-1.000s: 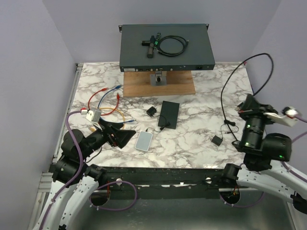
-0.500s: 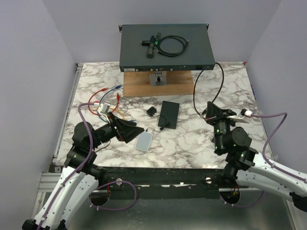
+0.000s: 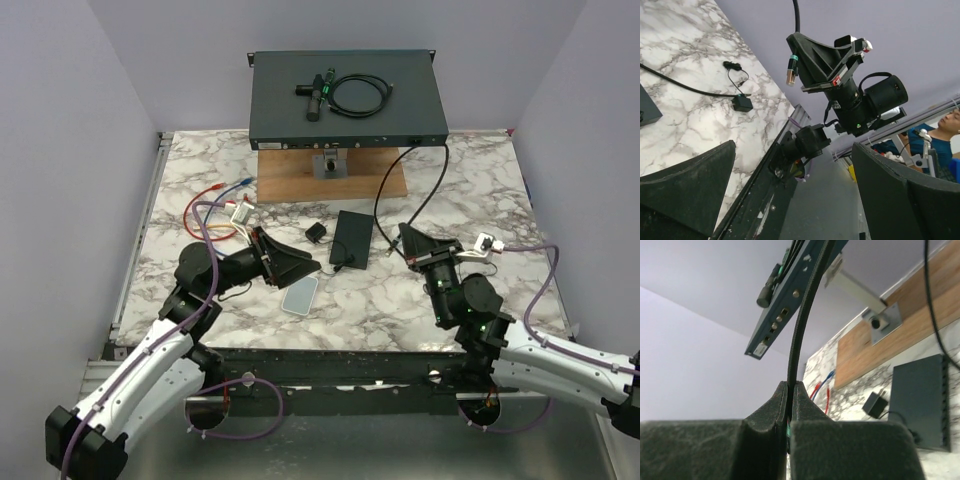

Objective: Insert the plug into the switch port
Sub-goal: Pick up the connector from the center of the board.

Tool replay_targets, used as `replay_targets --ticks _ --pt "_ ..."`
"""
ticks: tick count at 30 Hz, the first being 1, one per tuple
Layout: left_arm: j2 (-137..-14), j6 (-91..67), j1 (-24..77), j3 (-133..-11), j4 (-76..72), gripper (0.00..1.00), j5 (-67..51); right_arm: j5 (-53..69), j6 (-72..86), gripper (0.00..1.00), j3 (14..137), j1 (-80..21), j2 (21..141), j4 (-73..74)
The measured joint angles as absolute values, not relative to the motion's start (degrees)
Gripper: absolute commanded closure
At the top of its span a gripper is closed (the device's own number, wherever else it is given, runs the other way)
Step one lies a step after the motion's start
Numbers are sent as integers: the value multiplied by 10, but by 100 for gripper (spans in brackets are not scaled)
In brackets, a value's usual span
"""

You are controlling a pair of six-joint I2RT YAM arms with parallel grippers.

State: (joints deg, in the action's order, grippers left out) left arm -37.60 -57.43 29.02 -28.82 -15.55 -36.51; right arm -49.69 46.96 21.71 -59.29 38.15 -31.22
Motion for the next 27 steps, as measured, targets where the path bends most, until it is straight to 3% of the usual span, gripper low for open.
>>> replay_targets --ticks 5,15,27 --pt "-420 -594 313 -284 -208 8 -360 -448 520 99 209 -593 428 -371" --pt "-547 -624 355 -284 -343 37 -354 -384 565 99 211 -593 474 -443" --pt "-640 -641 376 -310 -439 54 -377 -346 586 99 215 -593 505 -475"
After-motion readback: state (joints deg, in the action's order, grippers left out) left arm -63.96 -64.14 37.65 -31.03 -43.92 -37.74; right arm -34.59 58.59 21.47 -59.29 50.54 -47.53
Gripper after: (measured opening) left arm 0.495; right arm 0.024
